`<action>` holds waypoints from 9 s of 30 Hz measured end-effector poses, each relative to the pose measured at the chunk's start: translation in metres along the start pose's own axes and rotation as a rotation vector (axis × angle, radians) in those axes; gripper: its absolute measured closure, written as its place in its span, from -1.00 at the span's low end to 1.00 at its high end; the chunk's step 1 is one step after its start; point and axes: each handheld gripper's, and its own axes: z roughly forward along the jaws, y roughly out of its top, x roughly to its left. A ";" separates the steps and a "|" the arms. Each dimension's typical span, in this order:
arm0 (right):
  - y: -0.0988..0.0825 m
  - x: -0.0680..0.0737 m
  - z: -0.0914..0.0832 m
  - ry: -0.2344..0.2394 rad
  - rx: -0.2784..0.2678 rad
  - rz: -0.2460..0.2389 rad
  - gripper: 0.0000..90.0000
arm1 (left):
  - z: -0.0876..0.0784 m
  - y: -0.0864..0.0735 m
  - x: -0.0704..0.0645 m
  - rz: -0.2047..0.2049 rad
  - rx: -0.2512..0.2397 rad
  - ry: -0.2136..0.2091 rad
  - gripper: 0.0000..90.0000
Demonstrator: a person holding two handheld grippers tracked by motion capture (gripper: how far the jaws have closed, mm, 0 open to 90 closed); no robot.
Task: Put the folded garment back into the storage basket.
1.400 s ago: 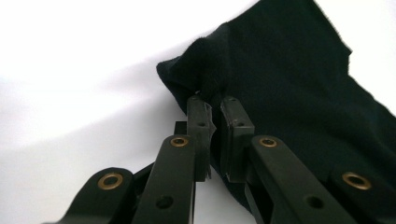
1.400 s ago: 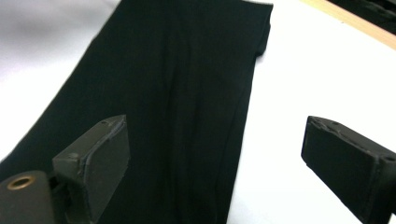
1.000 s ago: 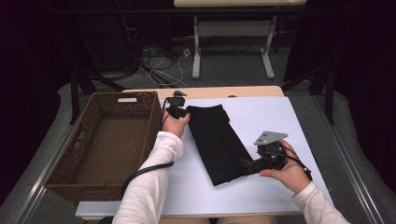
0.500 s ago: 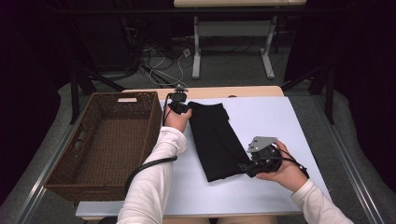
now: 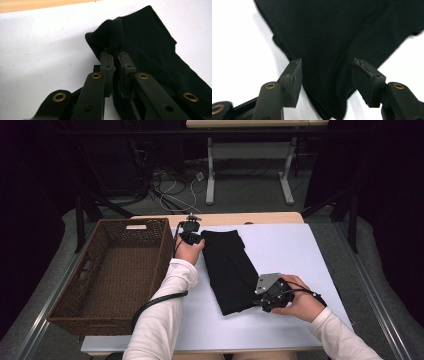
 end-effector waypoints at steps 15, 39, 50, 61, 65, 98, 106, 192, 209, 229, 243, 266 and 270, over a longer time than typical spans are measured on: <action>-0.003 0.007 0.022 0.086 0.031 -0.013 0.09 | 0.001 0.000 -0.001 -0.001 0.002 0.001 0.87; -0.005 -0.002 0.036 0.162 0.008 -0.008 0.80 | 0.003 -0.001 0.001 0.004 0.003 0.006 0.87; -0.003 0.000 0.036 0.145 0.014 -0.022 0.89 | 0.003 -0.002 0.001 0.003 0.005 0.014 0.87; -0.003 0.003 0.034 0.117 0.009 -0.057 0.90 | 0.002 -0.001 0.000 0.005 0.002 0.013 0.87; -0.003 0.004 0.032 0.102 0.003 -0.100 0.90 | 0.001 0.000 0.001 0.006 0.007 0.012 0.87; 0.002 0.018 -0.010 -0.154 -0.298 -0.303 0.90 | -0.019 0.014 -0.013 0.025 -0.022 0.010 0.87; 0.016 0.019 -0.026 -0.174 -0.339 -0.321 0.90 | -0.038 0.022 -0.024 0.056 -0.054 0.001 0.87; 0.138 0.034 -0.057 -0.214 -0.570 -0.603 0.90 | -0.180 0.039 0.015 0.044 -0.124 0.036 0.88; 0.176 0.035 -0.038 -0.148 -0.615 -0.614 0.90 | -0.208 0.039 0.058 -0.012 -0.149 0.061 0.88; 0.208 0.044 -0.023 -0.106 -0.647 -0.624 0.90 | -0.217 0.036 0.085 -0.030 -0.139 0.090 0.88; 0.229 0.054 -0.012 -0.087 -0.666 -0.643 0.90 | -0.224 0.030 0.105 -0.040 -0.131 0.098 0.88; 0.268 0.076 0.019 0.004 -0.716 -0.645 0.90 | -0.242 0.013 0.143 -0.099 -0.138 0.114 0.88; 0.273 0.078 0.022 0.015 -0.719 -0.654 0.90 | -0.248 0.010 0.149 -0.108 -0.145 0.118 0.88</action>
